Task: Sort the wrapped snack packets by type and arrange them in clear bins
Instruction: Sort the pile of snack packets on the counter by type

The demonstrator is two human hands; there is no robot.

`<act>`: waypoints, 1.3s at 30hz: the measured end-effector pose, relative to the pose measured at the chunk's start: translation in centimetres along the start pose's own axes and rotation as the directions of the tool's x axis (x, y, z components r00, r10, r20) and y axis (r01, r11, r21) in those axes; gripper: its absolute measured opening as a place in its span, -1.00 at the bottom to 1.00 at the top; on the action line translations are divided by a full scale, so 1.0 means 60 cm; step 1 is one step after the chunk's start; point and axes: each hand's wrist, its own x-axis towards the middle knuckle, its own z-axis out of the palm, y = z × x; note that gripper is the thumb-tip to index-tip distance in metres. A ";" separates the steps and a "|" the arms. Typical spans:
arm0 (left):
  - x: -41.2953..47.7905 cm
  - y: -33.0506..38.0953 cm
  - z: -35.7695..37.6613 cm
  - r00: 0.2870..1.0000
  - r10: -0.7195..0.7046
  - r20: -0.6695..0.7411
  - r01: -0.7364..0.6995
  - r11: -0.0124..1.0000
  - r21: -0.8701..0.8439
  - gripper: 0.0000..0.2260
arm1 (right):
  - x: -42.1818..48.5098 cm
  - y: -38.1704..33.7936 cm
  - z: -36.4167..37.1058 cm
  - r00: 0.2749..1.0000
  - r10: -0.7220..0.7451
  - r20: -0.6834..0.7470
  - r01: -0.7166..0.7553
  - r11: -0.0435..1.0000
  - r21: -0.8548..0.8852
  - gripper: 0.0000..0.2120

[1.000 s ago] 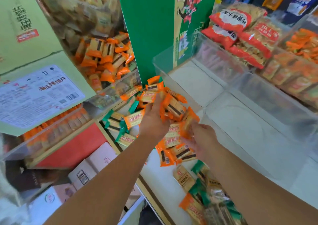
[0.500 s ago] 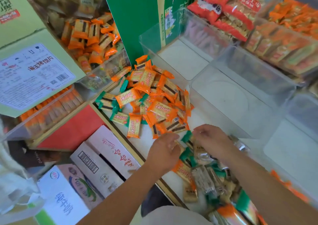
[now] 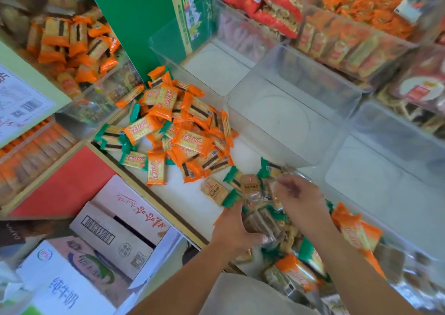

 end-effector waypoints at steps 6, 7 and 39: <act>-0.005 -0.021 0.012 1.000 0.030 -0.008 -0.030 1.000 0.001 -0.58 | 0.031 0.022 -0.035 0.955 -0.227 -0.193 0.159 0.936 -0.315 -0.79; -0.006 -0.021 0.017 0.996 0.085 -0.020 -0.086 0.996 -0.022 -0.62 | 0.036 0.032 -0.038 0.949 -0.257 -0.184 0.171 0.907 -0.385 -0.75; 0.053 0.095 -0.063 0.962 -0.274 0.025 0.222 0.721 -0.656 -0.62 | 0.095 0.098 -0.013 0.995 -0.081 0.058 0.099 0.818 -0.566 -0.07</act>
